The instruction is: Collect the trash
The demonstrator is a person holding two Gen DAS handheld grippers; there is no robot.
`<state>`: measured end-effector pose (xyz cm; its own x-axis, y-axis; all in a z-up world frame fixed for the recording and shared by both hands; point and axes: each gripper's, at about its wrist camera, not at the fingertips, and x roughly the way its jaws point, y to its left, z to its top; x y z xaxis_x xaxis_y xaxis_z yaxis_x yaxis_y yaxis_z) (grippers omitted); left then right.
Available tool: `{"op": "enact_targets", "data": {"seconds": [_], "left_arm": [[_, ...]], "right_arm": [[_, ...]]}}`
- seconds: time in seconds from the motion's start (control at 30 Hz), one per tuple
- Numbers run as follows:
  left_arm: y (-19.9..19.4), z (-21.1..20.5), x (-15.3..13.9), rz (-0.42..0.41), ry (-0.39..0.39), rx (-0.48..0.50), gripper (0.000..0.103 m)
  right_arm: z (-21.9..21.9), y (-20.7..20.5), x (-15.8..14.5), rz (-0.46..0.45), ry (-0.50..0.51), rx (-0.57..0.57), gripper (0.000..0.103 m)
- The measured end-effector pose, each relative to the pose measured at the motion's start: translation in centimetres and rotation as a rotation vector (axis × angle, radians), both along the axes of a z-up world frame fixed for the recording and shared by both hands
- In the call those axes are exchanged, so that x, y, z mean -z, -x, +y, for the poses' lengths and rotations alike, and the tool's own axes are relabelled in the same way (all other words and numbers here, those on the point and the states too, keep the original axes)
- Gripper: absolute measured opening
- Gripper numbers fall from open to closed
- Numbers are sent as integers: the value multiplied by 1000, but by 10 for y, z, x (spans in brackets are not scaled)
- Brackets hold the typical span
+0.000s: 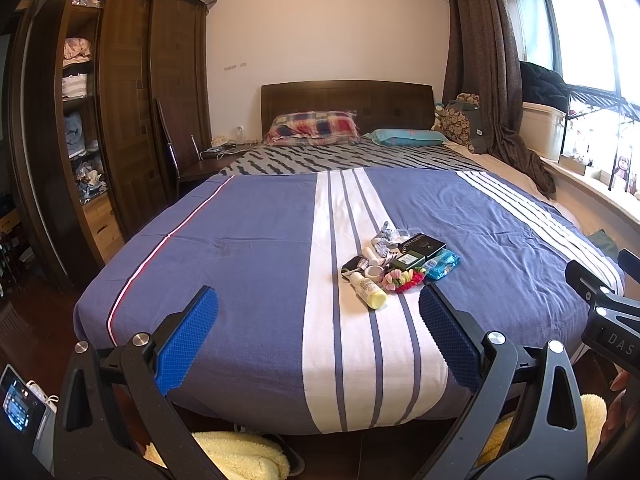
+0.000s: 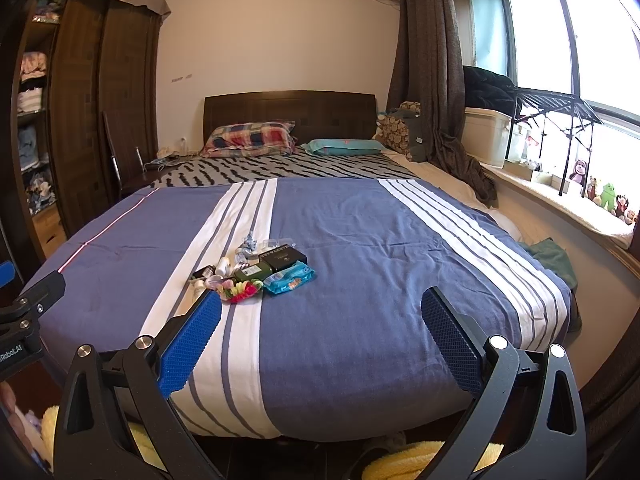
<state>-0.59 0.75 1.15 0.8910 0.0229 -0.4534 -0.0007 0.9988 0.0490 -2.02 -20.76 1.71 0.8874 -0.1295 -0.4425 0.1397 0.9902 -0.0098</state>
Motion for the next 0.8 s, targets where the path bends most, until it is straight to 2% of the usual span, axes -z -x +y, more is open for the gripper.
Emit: {"op": "enact_targets", "data": {"seconds": [0.8], "left_arm": [[3,1,-2,-11,4,-3,95]], "right_arm": [[-1,1,-3,-3,-1,0,100]]}}
